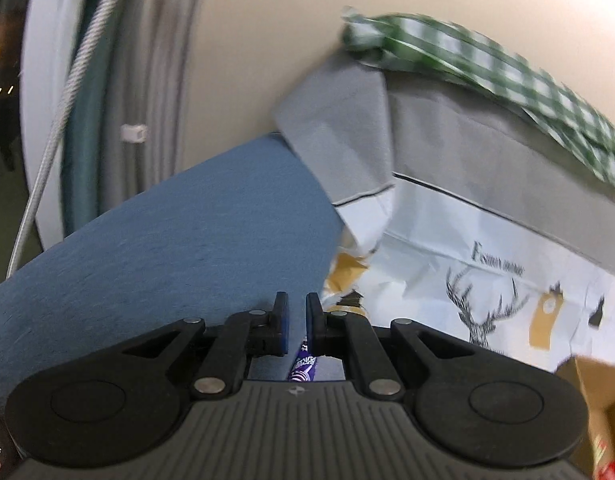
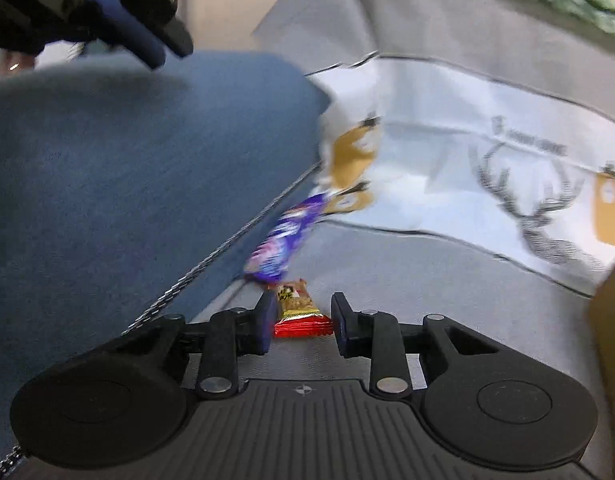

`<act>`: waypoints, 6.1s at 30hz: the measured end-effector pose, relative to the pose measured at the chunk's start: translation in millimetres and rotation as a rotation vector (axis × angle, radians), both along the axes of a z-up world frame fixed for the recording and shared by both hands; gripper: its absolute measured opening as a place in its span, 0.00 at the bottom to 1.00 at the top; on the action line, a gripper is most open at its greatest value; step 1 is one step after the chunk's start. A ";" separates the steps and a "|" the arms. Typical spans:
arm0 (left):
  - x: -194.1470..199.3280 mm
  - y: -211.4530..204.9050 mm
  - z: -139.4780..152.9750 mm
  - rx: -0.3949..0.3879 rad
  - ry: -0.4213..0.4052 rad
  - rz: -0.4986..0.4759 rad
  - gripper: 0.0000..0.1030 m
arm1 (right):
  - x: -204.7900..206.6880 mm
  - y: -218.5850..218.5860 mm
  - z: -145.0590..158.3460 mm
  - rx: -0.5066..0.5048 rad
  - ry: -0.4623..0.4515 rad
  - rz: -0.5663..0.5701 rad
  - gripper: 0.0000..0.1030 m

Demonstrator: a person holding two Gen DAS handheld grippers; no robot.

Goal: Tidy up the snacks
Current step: 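Close right tool on gold-red bar while left tool closes on purple candy, then hold gold-red bar in right tool while left tool regrips the purple candy, then lift and carry gold-red bar and purple candy over the box with both tools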

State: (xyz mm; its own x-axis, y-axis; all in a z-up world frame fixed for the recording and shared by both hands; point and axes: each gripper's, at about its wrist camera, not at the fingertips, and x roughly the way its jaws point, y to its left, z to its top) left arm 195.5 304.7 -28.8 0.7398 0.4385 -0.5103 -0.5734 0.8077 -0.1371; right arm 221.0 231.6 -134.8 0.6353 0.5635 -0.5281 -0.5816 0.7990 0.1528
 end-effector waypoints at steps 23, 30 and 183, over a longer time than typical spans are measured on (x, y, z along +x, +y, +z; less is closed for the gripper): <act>78.0 -53.8 -106.9 0.342 0.423 -0.119 0.31 | -69.7 -122.0 22.5 -0.096 0.224 -0.191 0.30; 106.7 -51.8 -133.7 0.390 0.496 -0.081 0.43 | -90.2 -138.2 18.1 -0.172 0.293 -0.136 0.31; -32.6 -312.2 49.3 0.158 -0.167 -0.796 0.25 | -62.9 -466.0 129.5 0.174 -0.154 -0.469 0.17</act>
